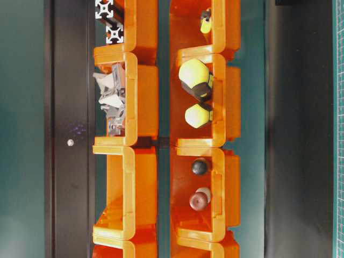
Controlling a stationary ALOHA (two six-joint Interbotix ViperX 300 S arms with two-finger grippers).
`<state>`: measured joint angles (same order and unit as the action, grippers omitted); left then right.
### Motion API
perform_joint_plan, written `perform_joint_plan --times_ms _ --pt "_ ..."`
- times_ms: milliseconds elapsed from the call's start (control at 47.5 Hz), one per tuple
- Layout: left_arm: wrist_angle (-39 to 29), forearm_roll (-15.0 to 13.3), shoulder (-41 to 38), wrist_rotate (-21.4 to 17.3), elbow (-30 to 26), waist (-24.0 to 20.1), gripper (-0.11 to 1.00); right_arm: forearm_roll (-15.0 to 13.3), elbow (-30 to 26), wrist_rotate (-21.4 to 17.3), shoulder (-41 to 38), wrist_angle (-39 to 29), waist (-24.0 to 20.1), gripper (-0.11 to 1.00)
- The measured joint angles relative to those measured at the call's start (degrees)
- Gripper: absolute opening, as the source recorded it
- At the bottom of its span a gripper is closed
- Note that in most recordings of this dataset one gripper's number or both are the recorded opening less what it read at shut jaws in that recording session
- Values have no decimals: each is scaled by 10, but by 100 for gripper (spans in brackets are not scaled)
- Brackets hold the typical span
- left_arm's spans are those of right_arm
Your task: Pick foam from container rack with left arm.
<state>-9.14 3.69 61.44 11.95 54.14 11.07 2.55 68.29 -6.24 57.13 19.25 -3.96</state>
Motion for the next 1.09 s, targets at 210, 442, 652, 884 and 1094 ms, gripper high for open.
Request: perform_joint_plan --times_ms 210,442,652,884,1094 --pt "1 0 -1 -1 4 0 73 0 0 0 0 -2 1 0" --pt "4 0 -6 -4 11 0 73 0 0 0 -11 0 1 0" --pt "4 0 -1 2 17 -1 73 0 0 -2 -5 15 2 0" --pt "4 0 5 2 19 0 73 0 4 3 1 11 2 0" --pt "4 0 4 2 33 0 73 0 9 4 1 1 4 0"
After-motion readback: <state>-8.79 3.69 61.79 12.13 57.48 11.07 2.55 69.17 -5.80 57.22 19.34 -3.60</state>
